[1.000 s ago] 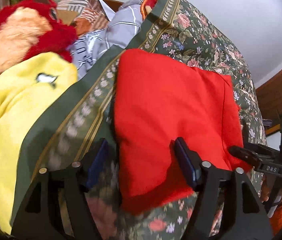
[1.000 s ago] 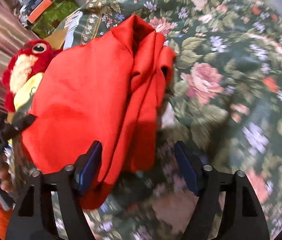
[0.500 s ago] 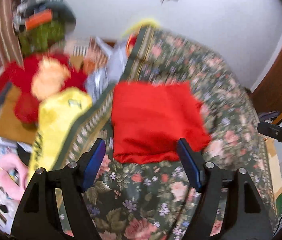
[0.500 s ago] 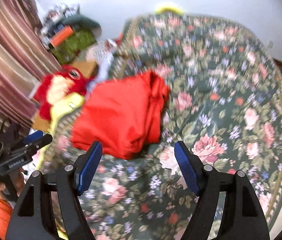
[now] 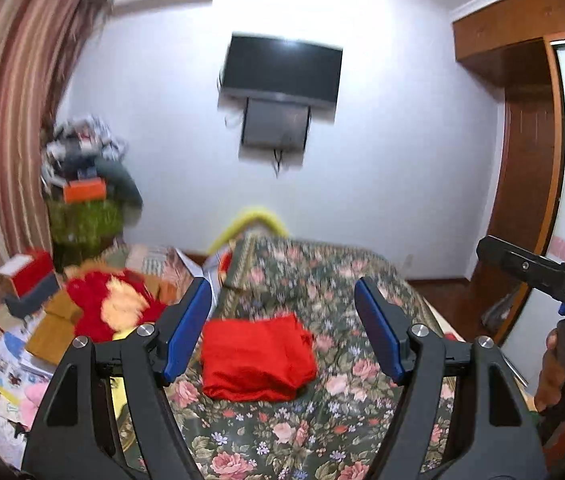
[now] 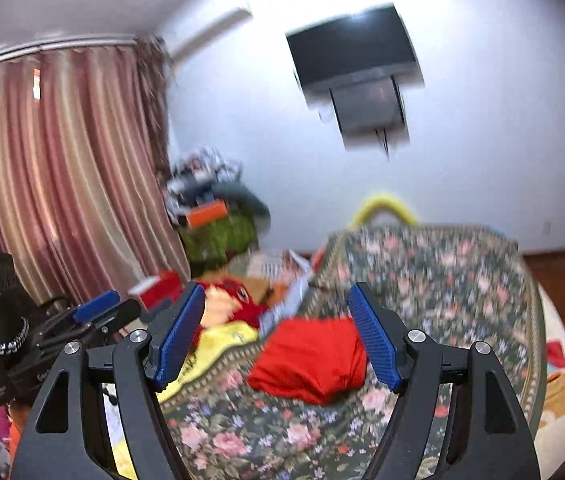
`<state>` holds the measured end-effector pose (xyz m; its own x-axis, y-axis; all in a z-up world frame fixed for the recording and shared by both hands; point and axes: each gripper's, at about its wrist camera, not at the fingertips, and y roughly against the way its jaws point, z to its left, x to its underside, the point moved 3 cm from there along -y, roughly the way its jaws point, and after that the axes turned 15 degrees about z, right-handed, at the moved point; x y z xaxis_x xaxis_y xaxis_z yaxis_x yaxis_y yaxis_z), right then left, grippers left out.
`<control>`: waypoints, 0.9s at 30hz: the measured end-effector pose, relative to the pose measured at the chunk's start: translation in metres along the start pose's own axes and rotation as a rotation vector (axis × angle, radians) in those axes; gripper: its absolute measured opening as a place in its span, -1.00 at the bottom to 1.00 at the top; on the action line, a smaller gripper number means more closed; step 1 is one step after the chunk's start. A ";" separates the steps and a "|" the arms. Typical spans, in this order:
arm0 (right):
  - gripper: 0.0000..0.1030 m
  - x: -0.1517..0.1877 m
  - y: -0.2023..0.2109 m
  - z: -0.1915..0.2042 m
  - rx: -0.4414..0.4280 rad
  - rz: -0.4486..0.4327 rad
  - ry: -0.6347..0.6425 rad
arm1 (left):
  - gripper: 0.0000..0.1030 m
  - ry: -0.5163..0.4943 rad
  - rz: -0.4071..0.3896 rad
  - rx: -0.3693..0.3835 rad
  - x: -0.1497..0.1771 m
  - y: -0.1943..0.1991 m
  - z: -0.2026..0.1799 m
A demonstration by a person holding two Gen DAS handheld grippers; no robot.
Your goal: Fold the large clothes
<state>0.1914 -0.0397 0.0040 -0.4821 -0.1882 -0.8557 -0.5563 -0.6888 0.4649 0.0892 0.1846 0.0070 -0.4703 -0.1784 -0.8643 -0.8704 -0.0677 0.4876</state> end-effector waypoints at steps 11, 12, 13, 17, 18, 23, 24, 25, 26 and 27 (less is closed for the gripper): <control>0.73 0.031 0.027 0.019 0.134 -0.108 0.029 | 0.71 -0.018 -0.117 -0.078 0.041 0.057 -0.029; 0.80 0.031 0.027 0.017 0.142 -0.111 0.017 | 0.77 -0.021 -0.122 -0.086 0.043 0.058 -0.031; 0.82 0.031 0.026 0.015 0.148 -0.111 0.009 | 0.79 -0.023 -0.125 -0.091 0.046 0.060 -0.032; 0.98 0.030 0.026 0.010 0.168 -0.093 -0.011 | 0.88 -0.026 -0.123 -0.108 0.052 0.061 -0.037; 1.00 0.030 0.027 0.010 0.169 -0.095 -0.015 | 0.90 -0.028 -0.124 -0.109 0.054 0.062 -0.038; 1.00 0.037 0.031 0.010 0.178 -0.082 -0.007 | 0.93 -0.041 -0.116 -0.119 0.059 0.059 -0.044; 1.00 0.038 0.031 0.011 0.181 -0.081 -0.004 | 0.93 -0.042 -0.114 -0.119 0.059 0.058 -0.044; 1.00 0.036 0.031 0.012 0.185 -0.081 -0.001 | 0.93 -0.042 -0.113 -0.119 0.059 0.058 -0.044; 1.00 0.039 0.031 0.012 0.187 -0.080 0.002 | 0.93 -0.040 -0.112 -0.121 0.059 0.057 -0.043; 1.00 0.040 0.031 0.012 0.189 -0.080 0.005 | 0.94 -0.039 -0.111 -0.121 0.060 0.057 -0.043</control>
<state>0.1466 -0.0600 -0.0126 -0.4281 -0.1420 -0.8925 -0.7098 -0.5585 0.4293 0.0177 0.1283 -0.0116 -0.3795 -0.1257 -0.9166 -0.8944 -0.2034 0.3983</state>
